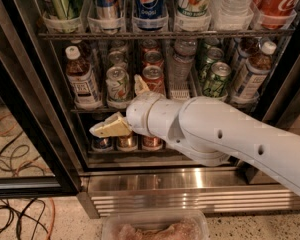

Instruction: Pick 7up can from middle shelf of fridge

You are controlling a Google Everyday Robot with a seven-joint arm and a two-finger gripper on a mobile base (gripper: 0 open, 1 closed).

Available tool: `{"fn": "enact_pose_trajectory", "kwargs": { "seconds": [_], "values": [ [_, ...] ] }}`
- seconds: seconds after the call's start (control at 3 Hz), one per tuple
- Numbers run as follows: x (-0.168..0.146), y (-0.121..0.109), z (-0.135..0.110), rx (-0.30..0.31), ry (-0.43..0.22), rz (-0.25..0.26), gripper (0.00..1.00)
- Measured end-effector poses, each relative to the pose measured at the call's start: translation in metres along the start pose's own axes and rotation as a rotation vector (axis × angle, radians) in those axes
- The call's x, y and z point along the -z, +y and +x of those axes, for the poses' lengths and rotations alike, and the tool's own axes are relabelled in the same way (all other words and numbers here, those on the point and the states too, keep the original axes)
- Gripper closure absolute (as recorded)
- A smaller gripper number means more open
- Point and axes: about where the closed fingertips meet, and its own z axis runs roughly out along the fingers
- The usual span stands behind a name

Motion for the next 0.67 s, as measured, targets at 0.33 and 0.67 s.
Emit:
{"fn": "enact_pose_trajectory", "kwargs": {
  "seconds": [0.33,0.67],
  "values": [
    [-0.0095,-0.0027,0.0007,0.011,0.002,-0.002,0.00],
    [-0.0186,-0.0029,0.0087,0.037,0.071,-0.030,0.00]
  ]
}}
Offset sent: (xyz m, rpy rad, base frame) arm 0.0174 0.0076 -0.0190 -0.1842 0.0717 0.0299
